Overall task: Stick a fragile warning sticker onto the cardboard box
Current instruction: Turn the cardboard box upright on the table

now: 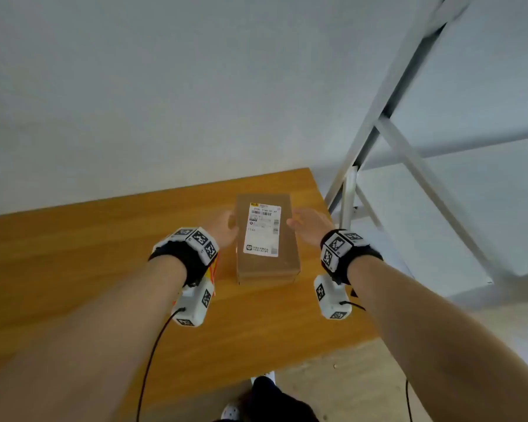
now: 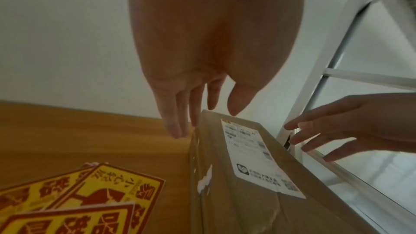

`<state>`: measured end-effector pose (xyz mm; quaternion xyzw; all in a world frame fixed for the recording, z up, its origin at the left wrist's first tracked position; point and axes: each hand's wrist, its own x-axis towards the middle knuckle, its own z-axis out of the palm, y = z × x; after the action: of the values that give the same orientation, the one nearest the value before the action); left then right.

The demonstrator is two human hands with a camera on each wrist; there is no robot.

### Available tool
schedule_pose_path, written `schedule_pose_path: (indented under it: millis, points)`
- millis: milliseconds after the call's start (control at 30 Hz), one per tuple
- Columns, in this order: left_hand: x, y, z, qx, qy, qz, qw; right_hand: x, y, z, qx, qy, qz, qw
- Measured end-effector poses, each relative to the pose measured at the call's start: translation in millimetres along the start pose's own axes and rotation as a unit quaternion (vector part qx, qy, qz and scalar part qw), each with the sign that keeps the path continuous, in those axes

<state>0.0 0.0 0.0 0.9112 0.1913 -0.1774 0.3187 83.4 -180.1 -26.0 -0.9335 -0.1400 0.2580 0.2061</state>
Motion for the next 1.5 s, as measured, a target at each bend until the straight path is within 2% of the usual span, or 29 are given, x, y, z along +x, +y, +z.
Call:
schedule_pose_path:
  millis: [100,200,333,700,833,867,1000,1100,1267,1500]
  points:
    - [16.7,-3.1,5.8,-0.032,-0.022,-0.036,0.999,16.8,4.5,3.4,0.043,-0.022,0.024,0.999]
    - [31.3,-4.4,10.8,-0.11,-0.048,-0.058,0.991,30.4,7.5,6.9,0.07,-0.044,0.043,0.996]
    - [48.7,-6.8,14.4,-0.183,-0.046,-0.1,0.977,46.9,10.4,8.7,0.107,-0.058,0.048,0.991]
    - [56.9,-5.7,18.1,-0.292,-0.046,-0.141,0.945,63.4,13.8,12.5,0.23,-0.068,0.063,0.969]
    - [51.6,0.6,6.6,-0.383,-0.014,-0.159,0.91,57.3,6.3,0.4,0.317,-0.06,0.079,0.943]
    - [48.8,2.4,2.2,-0.399,-0.009,-0.16,0.903,54.7,4.1,-3.8,0.338,-0.056,0.078,0.936]
    - [37.8,8.3,-14.5,-0.395,0.015,-0.143,0.907,44.7,-4.5,-21.0,0.414,-0.037,0.062,0.907]
    - [30.3,13.8,-27.2,-0.411,0.035,-0.14,0.9,36.7,-10.6,-35.1,0.45,-0.028,0.045,0.892]
    - [15.6,19.7,-42.3,-0.427,0.046,-0.121,0.895,24.3,-15.8,-56.9,0.516,-0.037,0.038,0.855]
    - [10.0,24.5,-46.1,-0.457,0.051,-0.087,0.884,21.0,-19.3,-63.0,0.527,-0.026,-0.003,0.85]
